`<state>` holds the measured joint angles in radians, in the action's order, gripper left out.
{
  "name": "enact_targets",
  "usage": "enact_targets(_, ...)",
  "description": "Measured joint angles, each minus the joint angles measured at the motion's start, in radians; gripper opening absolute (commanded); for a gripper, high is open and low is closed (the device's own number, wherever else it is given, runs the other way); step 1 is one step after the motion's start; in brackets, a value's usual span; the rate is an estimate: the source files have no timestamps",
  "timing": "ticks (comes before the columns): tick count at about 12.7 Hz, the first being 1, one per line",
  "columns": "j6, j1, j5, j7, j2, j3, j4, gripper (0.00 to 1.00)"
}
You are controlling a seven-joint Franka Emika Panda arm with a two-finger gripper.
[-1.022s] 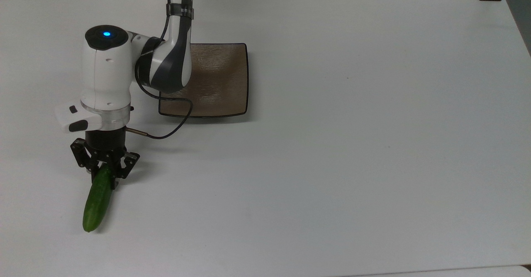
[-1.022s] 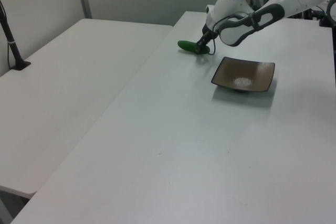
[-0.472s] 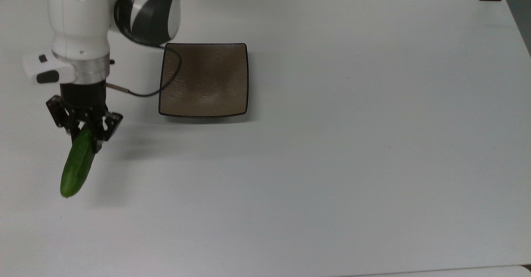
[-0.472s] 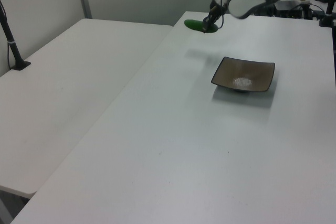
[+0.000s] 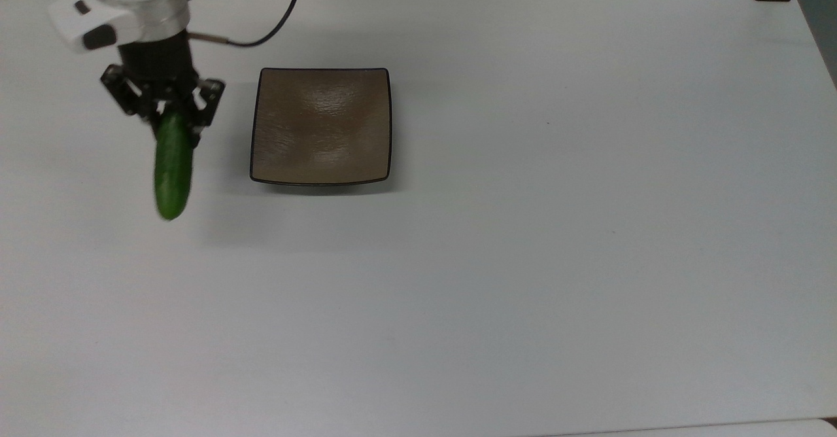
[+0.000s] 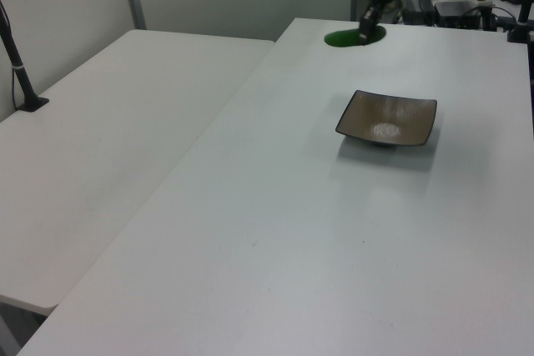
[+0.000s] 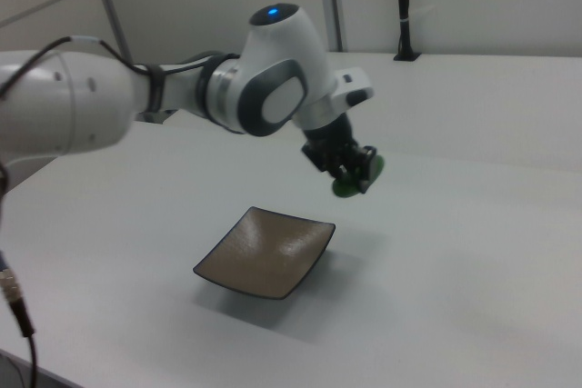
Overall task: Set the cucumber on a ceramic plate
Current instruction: 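Lift the cucumber up off the table, then carry the cucumber over the plate and lower it onto it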
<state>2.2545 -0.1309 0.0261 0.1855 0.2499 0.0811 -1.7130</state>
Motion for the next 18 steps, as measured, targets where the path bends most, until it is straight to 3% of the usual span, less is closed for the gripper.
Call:
enact_targets(3,-0.087,0.042,-0.002,0.031,-0.130,-0.003,-0.166,0.34)
enact_targets(6,-0.204,0.079,-0.002,0.044,-0.147,-0.004,-0.211,0.38)
enact_targets(8,-0.207,0.104,-0.002,0.044,-0.140,-0.006,-0.249,0.77)
enact_targets(10,-0.207,0.114,-0.002,0.044,-0.125,-0.007,-0.262,0.92)
enact_targets(14,-0.207,0.114,-0.002,0.044,-0.117,-0.007,-0.262,1.00)
enact_targets(18,-0.207,0.114,-0.002,0.021,-0.121,-0.007,-0.242,1.00)
